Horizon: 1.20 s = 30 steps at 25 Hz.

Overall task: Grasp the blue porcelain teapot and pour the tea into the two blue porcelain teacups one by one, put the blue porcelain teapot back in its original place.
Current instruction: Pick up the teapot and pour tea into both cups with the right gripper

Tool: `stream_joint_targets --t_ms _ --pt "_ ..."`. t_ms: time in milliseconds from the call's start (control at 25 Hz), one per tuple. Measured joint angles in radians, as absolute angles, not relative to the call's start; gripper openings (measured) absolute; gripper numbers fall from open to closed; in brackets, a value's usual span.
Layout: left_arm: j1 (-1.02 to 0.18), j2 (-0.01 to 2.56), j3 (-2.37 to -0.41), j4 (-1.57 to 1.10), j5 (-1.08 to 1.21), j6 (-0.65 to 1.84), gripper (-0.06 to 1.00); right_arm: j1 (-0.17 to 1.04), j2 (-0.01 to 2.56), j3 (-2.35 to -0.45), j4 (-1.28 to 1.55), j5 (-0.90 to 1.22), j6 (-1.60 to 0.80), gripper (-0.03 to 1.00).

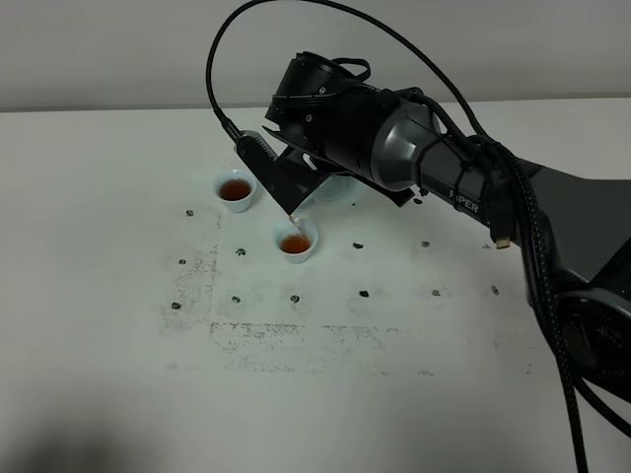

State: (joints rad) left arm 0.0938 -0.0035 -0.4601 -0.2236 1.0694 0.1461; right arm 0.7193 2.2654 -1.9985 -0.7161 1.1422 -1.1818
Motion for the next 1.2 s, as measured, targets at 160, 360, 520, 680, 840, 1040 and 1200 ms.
stream_joint_targets --t_ms 160,360,520,680,840,1040,1200 --pt "0.094 -0.004 -0.46 -0.224 1.069 0.146 0.7 0.722 2.269 -1.999 -0.723 1.144 -1.174 0.04" --pt "0.094 -0.004 -0.46 -0.224 1.069 0.146 0.7 0.722 2.297 -1.999 -0.731 1.145 -1.161 0.04" --pt "0.094 -0.004 -0.46 -0.224 1.069 0.146 0.7 0.722 2.3 -1.999 -0.741 1.145 -1.158 0.04" --pt "0.094 -0.004 -0.46 -0.224 1.069 0.146 0.7 0.722 2.3 -1.999 -0.752 1.145 -1.144 0.04" --pt "0.094 -0.004 -0.46 -0.224 1.069 0.146 0.7 0.722 2.3 -1.999 -0.758 1.145 -1.136 0.04" --pt "0.094 -0.004 -0.46 -0.224 1.069 0.146 0.7 0.722 2.3 -1.999 -0.76 1.148 -1.133 0.04" --pt "0.094 -0.004 -0.46 -0.224 1.069 0.146 0.7 0.722 2.3 -1.999 -0.76 1.153 -1.133 0.04"
